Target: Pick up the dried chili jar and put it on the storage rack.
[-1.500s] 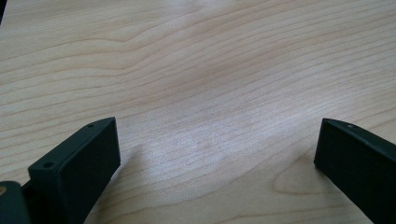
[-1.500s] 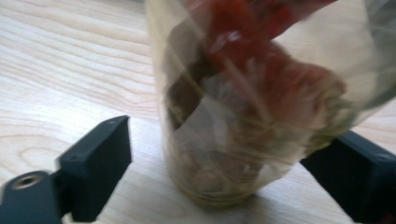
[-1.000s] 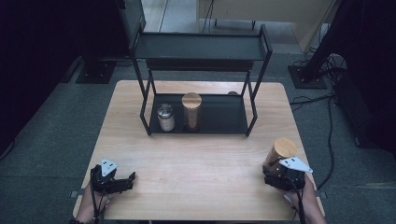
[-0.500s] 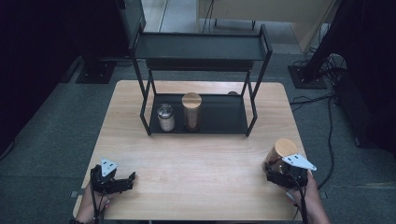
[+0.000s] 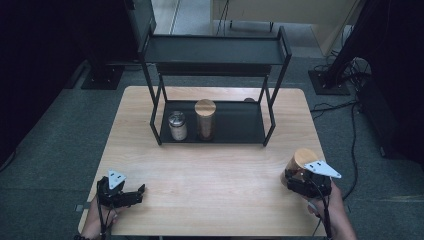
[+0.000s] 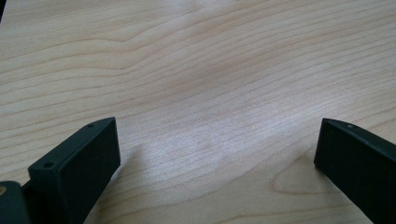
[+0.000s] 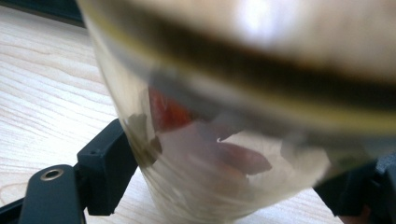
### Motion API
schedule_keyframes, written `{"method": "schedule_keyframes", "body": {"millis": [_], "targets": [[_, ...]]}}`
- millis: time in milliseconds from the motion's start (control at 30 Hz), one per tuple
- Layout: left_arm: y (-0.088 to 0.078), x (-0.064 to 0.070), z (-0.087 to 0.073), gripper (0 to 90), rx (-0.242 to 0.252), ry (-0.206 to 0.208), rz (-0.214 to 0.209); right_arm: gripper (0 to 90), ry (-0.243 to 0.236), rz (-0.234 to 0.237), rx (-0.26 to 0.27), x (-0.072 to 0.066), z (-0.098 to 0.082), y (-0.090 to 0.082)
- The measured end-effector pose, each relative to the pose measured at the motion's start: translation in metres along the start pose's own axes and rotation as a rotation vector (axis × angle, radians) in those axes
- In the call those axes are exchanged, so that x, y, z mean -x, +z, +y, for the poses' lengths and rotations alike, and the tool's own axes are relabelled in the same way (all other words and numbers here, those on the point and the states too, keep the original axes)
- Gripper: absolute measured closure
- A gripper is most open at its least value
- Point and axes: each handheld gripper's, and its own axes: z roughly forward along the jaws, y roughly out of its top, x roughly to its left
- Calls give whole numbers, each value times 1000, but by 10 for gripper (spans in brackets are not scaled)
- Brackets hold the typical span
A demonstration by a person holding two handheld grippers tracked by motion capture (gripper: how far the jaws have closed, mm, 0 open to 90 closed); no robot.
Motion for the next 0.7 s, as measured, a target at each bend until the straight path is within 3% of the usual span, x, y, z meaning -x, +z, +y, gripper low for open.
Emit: {"method": "schedule_keyframes", "body": {"millis": [700], "targets": [[0, 0, 0, 5, 0, 0, 0, 225, -6, 23, 0, -2, 12, 0]]}}
